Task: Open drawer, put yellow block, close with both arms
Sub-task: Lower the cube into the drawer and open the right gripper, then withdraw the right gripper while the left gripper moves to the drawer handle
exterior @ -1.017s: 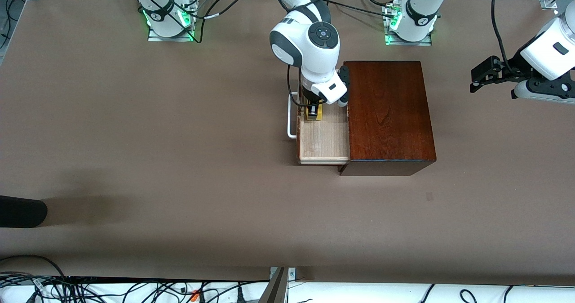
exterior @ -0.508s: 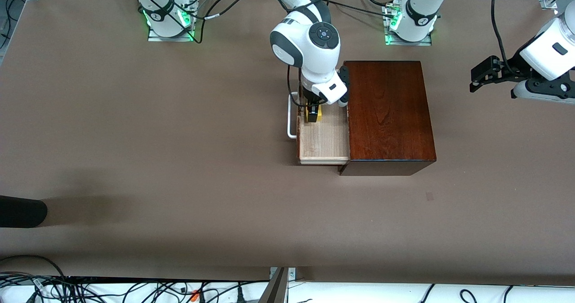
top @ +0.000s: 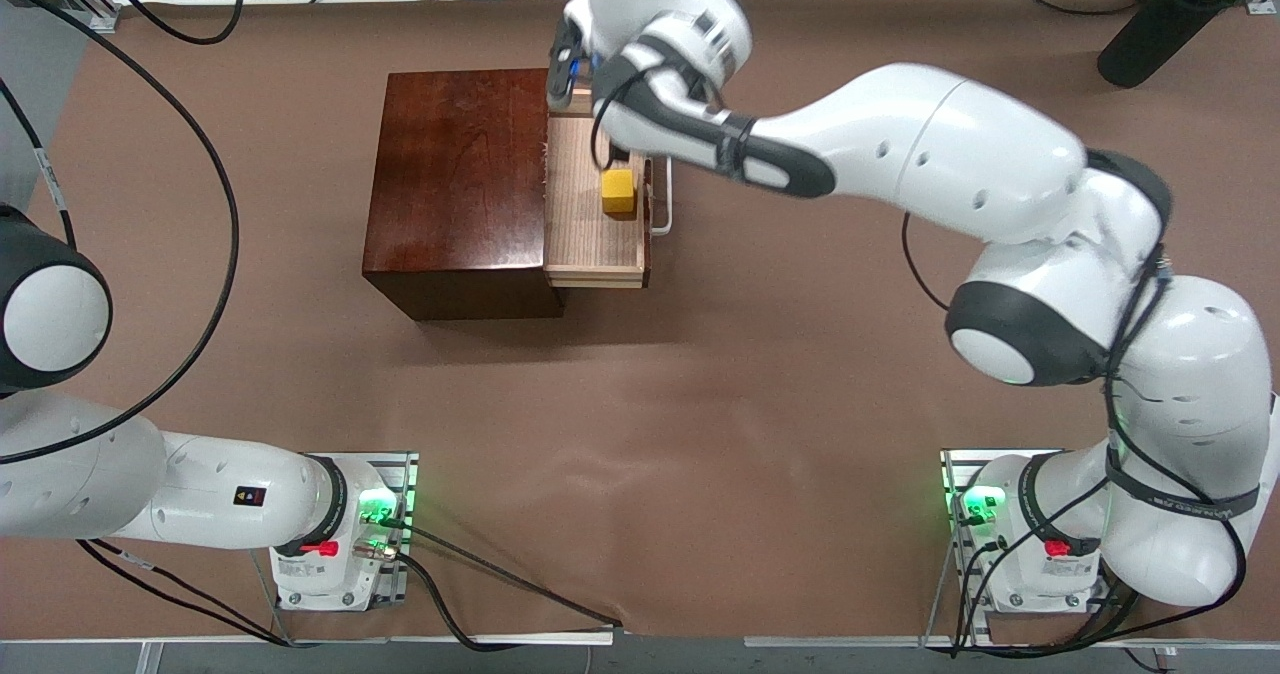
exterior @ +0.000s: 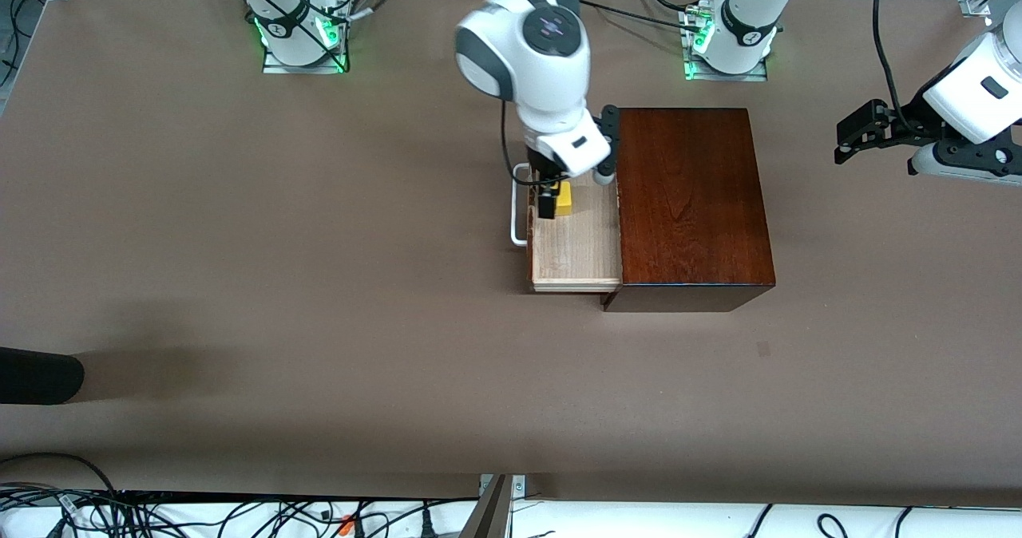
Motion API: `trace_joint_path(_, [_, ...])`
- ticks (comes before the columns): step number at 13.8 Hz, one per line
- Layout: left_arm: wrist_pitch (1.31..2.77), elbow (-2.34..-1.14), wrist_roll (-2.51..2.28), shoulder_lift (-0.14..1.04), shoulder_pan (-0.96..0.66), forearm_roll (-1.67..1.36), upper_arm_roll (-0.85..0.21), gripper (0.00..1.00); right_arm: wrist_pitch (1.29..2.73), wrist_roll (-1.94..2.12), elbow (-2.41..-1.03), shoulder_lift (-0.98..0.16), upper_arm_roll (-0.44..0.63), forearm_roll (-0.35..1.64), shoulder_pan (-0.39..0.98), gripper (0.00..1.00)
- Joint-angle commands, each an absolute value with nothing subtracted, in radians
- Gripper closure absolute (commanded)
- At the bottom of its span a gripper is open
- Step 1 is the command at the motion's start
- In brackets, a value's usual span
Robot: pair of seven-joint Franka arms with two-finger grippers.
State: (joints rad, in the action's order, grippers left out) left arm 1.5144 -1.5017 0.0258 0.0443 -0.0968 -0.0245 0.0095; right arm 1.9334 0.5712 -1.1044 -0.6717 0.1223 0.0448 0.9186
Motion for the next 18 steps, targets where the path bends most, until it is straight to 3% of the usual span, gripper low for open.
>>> trace_joint_path(1, [1.514, -1.499, 0.041, 0.043, -0.097, -0.025, 0.011, 0.00, 1.911, 0.578, -1.127, -0.574, 0.107, 0.110, 0.803, 0.00])
trace_joint_path(6, [1.520, -1.483, 0.044, 0.048, -0.117, -0.025, -0.050, 0.00, 1.672, 0.580, -1.132, -0.413, 0.127, 0.170, 0.631, 0.00])
trace_joint_path(10, [1.520, -1.462, 0.048, 0.087, -0.136, -0.015, -0.190, 0.00, 1.505, 0.572, -1.137, -0.344, 0.317, 0.176, 0.618, 0.00])
trace_joint_path(13, [1.574, -1.439, 0.048, 0.129, -0.149, -0.018, -0.305, 0.00, 1.456, 0.563, -1.160, -0.296, 0.418, 0.195, 0.618, 0.00])
trace_joint_path(16, [1.649, -1.433, 0.048, 0.196, -0.193, -0.017, -0.429, 0.00, 1.462, 0.458, -1.267, -0.200, 0.417, 0.193, 0.565, 0.00])
trace_joint_path(18, [1.710, -1.433, 0.048, 0.253, -0.270, -0.012, -0.456, 0.00, 1.453, 0.410, -1.322, -0.155, 0.417, 0.184, 0.536, 0.00])
